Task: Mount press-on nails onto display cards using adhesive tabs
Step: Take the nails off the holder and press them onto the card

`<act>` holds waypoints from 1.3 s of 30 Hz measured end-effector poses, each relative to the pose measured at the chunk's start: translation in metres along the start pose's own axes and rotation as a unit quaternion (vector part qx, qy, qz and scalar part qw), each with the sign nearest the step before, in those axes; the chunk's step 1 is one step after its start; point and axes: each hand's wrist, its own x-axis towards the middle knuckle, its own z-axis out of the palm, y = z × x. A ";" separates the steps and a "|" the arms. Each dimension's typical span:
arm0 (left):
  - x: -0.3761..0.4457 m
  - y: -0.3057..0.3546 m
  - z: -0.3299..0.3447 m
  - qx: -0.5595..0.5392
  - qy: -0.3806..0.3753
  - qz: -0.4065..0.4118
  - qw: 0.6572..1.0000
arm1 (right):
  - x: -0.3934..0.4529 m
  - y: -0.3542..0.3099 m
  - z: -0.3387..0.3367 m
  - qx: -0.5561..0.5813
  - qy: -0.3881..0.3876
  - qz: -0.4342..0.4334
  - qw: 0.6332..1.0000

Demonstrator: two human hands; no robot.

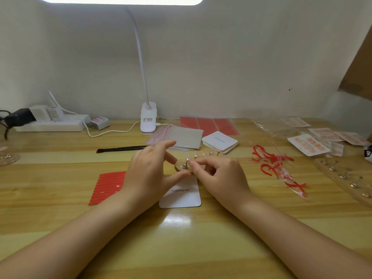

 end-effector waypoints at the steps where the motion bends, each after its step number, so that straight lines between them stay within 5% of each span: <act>1: -0.001 0.002 0.000 0.006 0.004 0.007 1.000 | 0.000 0.001 0.000 0.022 -0.009 0.002 1.000; 9: -0.002 0.004 0.000 0.041 0.003 0.040 0.998 | 0.003 0.006 0.003 0.150 -0.067 0.032 0.986; 14: -0.003 0.004 0.003 0.046 0.010 0.042 0.998 | 0.002 0.005 0.002 0.121 -0.061 0.015 0.991; 25: 0.001 -0.016 0.012 0.015 -0.036 -0.107 0.993 | 0.003 0.003 0.003 0.091 -0.009 0.011 0.996; 39: 0.000 0.002 0.005 -0.042 0.002 0.043 0.998 | 0.002 0.001 0.001 0.057 0.008 -0.036 0.998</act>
